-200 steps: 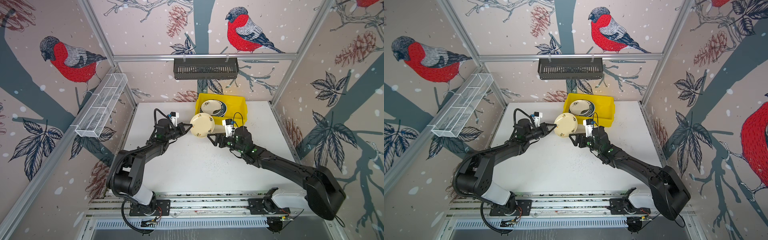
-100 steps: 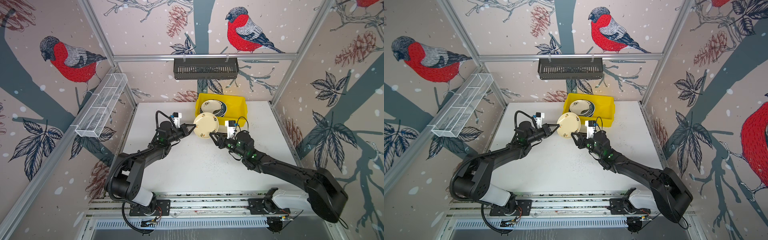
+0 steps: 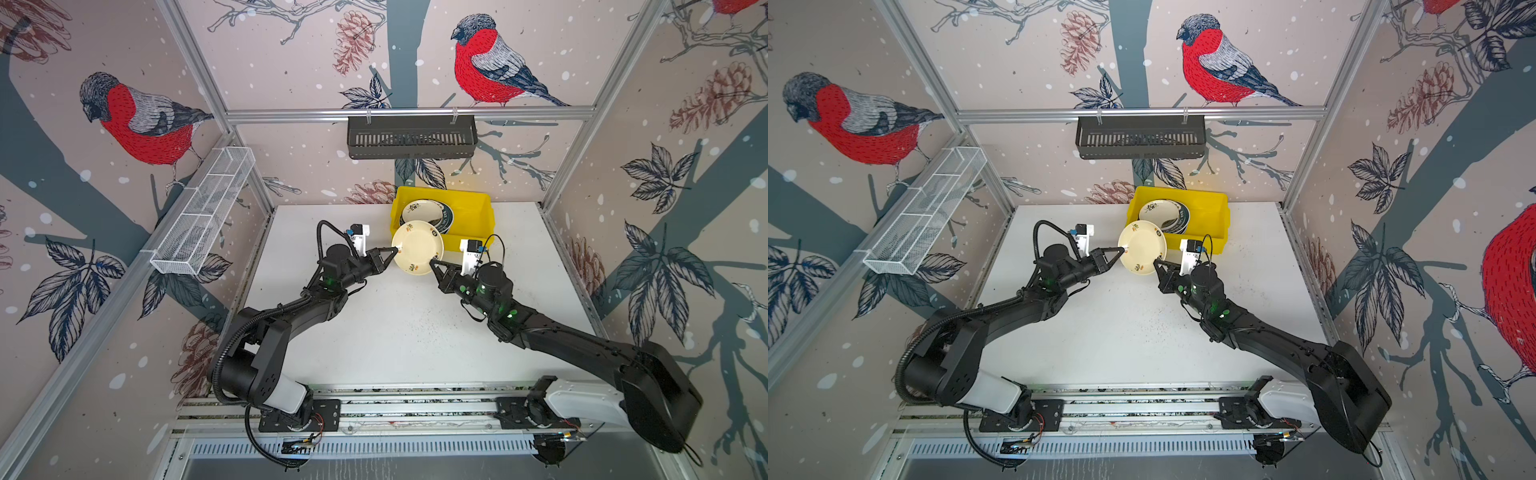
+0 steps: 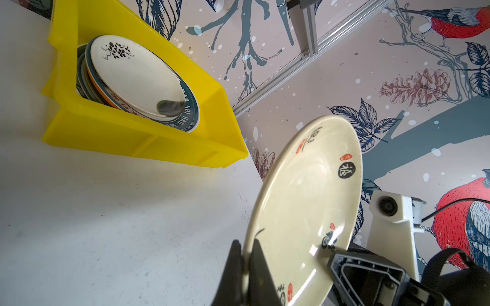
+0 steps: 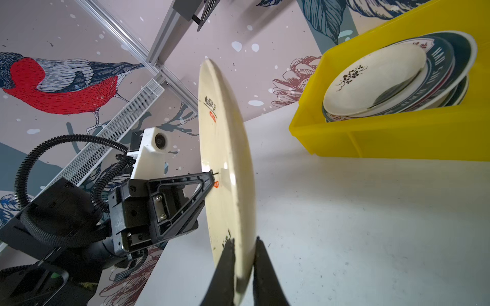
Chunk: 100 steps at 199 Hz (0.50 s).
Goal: Place the plates into the plastic bin on the countertop
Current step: Place the plate in the plastic bin.
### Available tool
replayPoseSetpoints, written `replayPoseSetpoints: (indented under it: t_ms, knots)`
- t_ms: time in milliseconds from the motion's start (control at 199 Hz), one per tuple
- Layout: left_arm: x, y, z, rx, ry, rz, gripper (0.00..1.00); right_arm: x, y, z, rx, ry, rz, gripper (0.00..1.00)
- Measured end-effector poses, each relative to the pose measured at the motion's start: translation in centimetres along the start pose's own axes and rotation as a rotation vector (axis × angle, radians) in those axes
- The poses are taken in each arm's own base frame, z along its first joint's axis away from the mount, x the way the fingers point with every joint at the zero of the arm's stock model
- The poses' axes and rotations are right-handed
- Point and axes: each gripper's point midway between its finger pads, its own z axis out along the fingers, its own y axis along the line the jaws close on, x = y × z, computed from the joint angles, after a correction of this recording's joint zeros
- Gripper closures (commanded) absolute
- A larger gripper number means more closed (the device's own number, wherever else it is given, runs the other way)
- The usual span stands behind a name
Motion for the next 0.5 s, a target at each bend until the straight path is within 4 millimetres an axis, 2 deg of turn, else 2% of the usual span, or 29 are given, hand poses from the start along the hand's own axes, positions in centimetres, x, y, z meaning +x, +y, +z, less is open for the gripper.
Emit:
replayPoseSetpoints:
  t_ms: [81, 307, 347, 408, 493, 503]
  knots:
    - [0.2, 0.0, 0.3, 0.001, 0.003, -0.002, 1.0, -0.1, -0.2, -0.1, 0.013, -0.008, 0.0, 0.95]
    - [0.5, -0.1, 0.9, 0.007, 0.004, -0.004, 1.0, -0.4, -0.8, -0.3, 0.044, -0.024, 0.001, 1.0]
    - [0.6, -0.1, 1.0, 0.009, 0.005, -0.004, 0.92, -0.4, -0.8, -0.3, 0.048, -0.024, 0.0, 1.0]
    - [0.5, -0.2, 1.0, 0.01, 0.006, 0.003, 0.74, -0.4, -1.0, -0.4, 0.054, -0.021, 0.0, 1.0]
    - [1.0, -0.6, 1.2, 0.025, 0.029, 0.003, 0.43, -0.1, -0.8, -0.4, 0.049, -0.01, -0.012, 1.0]
    - [1.0, -0.7, 1.2, 0.027, 0.033, 0.003, 0.36, -0.1, -0.9, -0.4, 0.049, -0.01, -0.012, 1.0]
